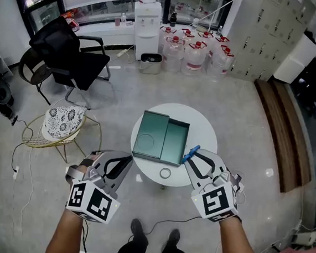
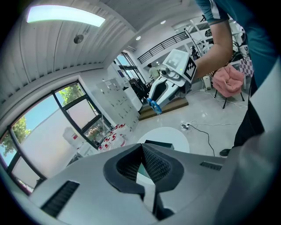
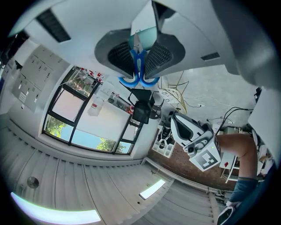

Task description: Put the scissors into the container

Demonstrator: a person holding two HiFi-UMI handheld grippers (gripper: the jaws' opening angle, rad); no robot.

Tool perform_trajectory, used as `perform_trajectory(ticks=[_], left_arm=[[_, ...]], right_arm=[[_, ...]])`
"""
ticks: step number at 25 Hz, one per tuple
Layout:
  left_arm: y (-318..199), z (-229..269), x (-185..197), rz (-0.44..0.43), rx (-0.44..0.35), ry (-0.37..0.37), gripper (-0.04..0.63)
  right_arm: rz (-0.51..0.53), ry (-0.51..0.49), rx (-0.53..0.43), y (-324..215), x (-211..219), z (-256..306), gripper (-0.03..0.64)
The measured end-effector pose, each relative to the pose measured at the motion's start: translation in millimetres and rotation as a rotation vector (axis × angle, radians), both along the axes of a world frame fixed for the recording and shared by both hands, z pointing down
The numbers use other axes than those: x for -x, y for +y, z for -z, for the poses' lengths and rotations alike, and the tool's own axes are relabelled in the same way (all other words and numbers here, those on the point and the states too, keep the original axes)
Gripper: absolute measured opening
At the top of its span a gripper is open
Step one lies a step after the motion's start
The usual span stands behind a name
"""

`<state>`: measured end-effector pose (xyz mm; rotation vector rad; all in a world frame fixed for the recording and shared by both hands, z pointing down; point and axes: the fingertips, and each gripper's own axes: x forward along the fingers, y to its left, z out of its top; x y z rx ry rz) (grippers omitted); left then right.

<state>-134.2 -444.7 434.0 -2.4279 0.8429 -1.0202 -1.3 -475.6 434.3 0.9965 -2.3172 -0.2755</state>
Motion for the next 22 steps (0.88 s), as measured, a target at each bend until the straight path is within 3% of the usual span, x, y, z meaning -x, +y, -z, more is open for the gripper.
perform_trajectory(ticks=[22], left_arm=[[-18,-100,11,0.017,0.066,0.004,0.018]], right_arm=[[0.043,0.034,0.054,-22,20,-101,0.095]])
